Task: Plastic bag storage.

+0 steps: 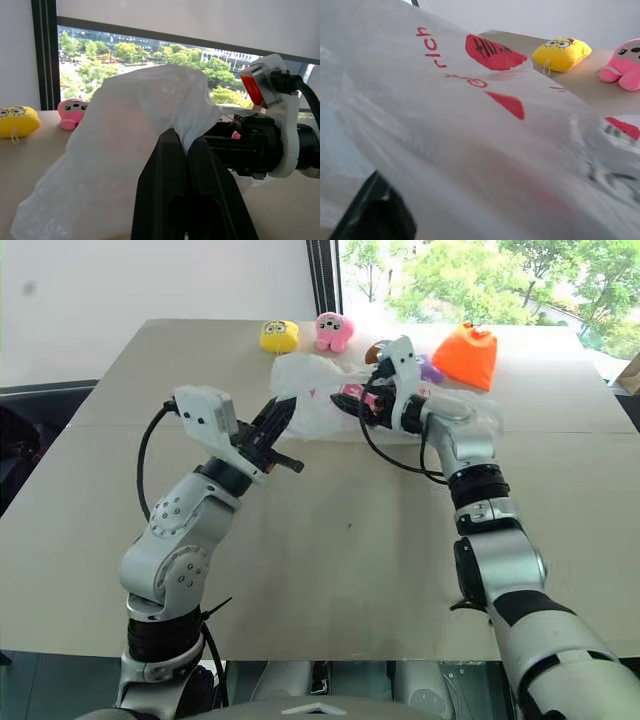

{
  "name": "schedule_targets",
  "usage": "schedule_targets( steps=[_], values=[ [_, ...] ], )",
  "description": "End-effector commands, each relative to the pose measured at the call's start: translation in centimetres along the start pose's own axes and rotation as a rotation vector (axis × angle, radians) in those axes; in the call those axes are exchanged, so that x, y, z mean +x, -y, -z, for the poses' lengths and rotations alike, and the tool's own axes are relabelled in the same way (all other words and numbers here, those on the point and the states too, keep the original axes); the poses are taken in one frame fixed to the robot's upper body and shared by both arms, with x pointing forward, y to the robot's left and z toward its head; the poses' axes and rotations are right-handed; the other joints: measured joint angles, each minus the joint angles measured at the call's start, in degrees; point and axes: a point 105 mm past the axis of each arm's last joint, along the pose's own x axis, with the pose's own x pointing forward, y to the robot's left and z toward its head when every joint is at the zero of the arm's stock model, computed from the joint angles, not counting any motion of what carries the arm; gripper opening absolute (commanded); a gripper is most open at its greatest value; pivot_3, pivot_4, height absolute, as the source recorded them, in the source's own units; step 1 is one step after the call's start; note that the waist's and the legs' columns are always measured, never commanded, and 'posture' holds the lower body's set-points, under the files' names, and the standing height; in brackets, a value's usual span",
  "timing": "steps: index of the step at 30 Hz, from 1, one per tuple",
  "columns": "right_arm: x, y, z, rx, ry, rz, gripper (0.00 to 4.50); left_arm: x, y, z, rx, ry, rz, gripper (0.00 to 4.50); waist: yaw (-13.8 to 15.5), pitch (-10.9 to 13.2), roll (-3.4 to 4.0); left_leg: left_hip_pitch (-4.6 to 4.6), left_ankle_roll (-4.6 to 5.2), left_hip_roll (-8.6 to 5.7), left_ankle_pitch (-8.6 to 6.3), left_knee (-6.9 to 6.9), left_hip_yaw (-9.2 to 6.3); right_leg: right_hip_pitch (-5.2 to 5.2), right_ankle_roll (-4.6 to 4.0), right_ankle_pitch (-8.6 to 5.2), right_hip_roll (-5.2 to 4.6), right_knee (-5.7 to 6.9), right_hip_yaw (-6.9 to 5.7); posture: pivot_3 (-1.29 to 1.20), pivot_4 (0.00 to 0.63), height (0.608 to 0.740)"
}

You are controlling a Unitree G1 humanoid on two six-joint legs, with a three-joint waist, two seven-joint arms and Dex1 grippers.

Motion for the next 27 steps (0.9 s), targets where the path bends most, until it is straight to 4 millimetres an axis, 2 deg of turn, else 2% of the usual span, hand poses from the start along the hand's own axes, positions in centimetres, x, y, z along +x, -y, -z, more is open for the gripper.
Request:
schedule_targets(
  steps=[1,5,7,10,14,16,18,22,27],
  values=[
    [-3.2,-0.2,-1.0,-0.021,0.038,-0.037,4.35,0.1,0.1,-1.6,0.007,0.059,0.009,0.00,0.0,0.0,0.00,-0.04,0.00,0.00,0.00,0.00,-0.06,0.00,0.00,0.00,0.00,-0.01,-0.04,0.00,0.150,0.740],
    [-8.1,-1.7,2.4,-0.015,-0.071,-0.098,4.35,0.4,0.0,-1.1,0.002,0.047,0.013,0.00,0.2,0.0,0.00,-0.07,0.00,-0.01,0.00,-0.04,-0.27,0.00,0.00,-0.01,0.05,0.01,-0.12,0.00,0.150,0.740],
    [-10.4,-1.2,4.5,-0.005,-0.156,-0.035,4.35,0.5,0.0,-1.0,0.001,0.041,0.015,0.00,0.2,0.0,0.00,-0.07,0.00,-0.02,0.00,-0.04,-0.29,0.01,0.00,-0.01,0.06,0.00,-0.12,0.00,0.150,0.740],
    [-13.6,0.5,6.4,0.016,-0.232,0.097,4.35,0.6,-0.2,-0.8,0.002,0.034,0.016,0.00,-0.4,0.0,-0.01,0.03,0.01,-0.05,0.00,0.03,-0.26,0.03,0.01,-0.01,0.09,0.07,0.01,0.00,0.150,0.740],
    [-16.9,4.6,6.6,0.037,-0.249,0.370,4.35,0.6,-0.4,-0.6,0.010,0.027,0.013,0.00,-0.5,0.0,-0.01,0.08,0.03,-0.04,0.01,0.08,-0.21,0.03,0.00,0.00,0.14,0.15,0.11,0.00,0.150,0.740],
    [-17.9,6.4,6.4,0.085,-0.247,0.480,4.35,0.7,-0.4,-0.7,0.013,0.030,0.011,0.00,-0.5,0.0,-0.01,0.09,0.02,-0.04,0.01,0.09,-0.22,0.04,0.00,0.00,0.16,0.15,0.09,0.00,0.150,0.740],
    [-18.1,7.6,5.0,0.126,-0.181,0.528,4.35,0.7,-0.5,-0.8,0.014,0.034,0.006,0.00,-0.5,0.0,-0.01,0.08,0.02,-0.04,0.01,0.10,-0.18,0.04,0.01,0.00,0.15,0.15,0.13,0.00,0.150,0.740],
    [-17.6,8.5,2.8,0.159,-0.093,0.543,4.35,0.6,-0.6,-0.6,0.028,0.028,0.003,0.00,-0.4,0.0,-0.01,0.07,0.02,-0.04,0.01,0.07,-0.18,0.03,0.01,0.00,0.16,0.10,0.13,0.00,0.150,0.740],
    [-17.2,9.8,1.7,0.169,-0.042,0.602,4.35,0.5,-0.7,-0.6,0.037,0.028,-0.003,0.00,-0.4,0.0,-0.01,0.05,0.02,-0.04,0.01,0.05,-0.17,0.03,0.01,0.00,0.15,0.06,0.12,0.00,0.150,0.740]
  ],
)
